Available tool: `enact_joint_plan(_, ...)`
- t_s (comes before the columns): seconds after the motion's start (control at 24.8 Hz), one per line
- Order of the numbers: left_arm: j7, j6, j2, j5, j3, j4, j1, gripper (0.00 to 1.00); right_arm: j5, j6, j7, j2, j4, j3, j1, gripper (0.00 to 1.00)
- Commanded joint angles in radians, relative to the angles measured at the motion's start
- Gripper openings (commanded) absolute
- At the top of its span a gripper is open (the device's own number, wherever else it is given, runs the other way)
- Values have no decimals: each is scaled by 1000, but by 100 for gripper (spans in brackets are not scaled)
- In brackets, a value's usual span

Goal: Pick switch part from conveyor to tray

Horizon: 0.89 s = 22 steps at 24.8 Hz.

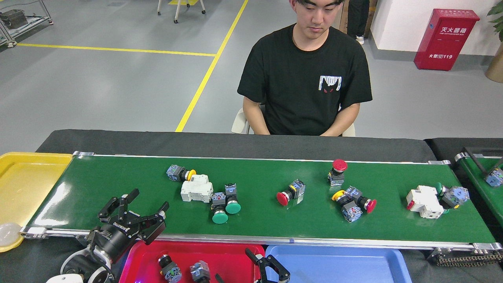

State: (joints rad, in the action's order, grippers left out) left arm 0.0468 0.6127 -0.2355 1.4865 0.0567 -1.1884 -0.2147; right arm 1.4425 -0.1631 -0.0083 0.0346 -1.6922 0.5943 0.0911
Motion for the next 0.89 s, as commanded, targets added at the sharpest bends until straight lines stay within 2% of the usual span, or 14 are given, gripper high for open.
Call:
enact_joint_plan(0.0, 4, 15, -11, 1, -31, 53, -49, 100, -5, -191, -55, -9, -15, -77, 25, 99)
enact_joint_plan(0.12, 8, -1, -8, 1, -61, 138, -111, 100, -7, -312, -102, 4, -14, -131, 73, 99)
enact_joint_plan(0.24, 15, -41, -8, 1, -64, 234, -181, 100, -47, -314, -99, 8, 5, -205, 85, 99)
enact_joint_plan(0.32, 16, -45, -7, 0, -67, 282, -218, 100, -76, -312, -93, 11, 32, -205, 44, 99)
enact_joint_plan(0.4, 16, -44, -7, 1, -69, 297, -224, 100, -77, -303, -78, 13, 89, -202, -27, 99)
enact_joint_plan(0.53, 16, -45, -2, 0, -69, 299, -224, 100, -76, -239, 1, -18, 174, -200, -105, 99)
enact_joint_plan(0.85, 16, -50, 19, 0, -67, 319, -261, 100, -74, -154, 70, -71, 290, -180, -226, 99)
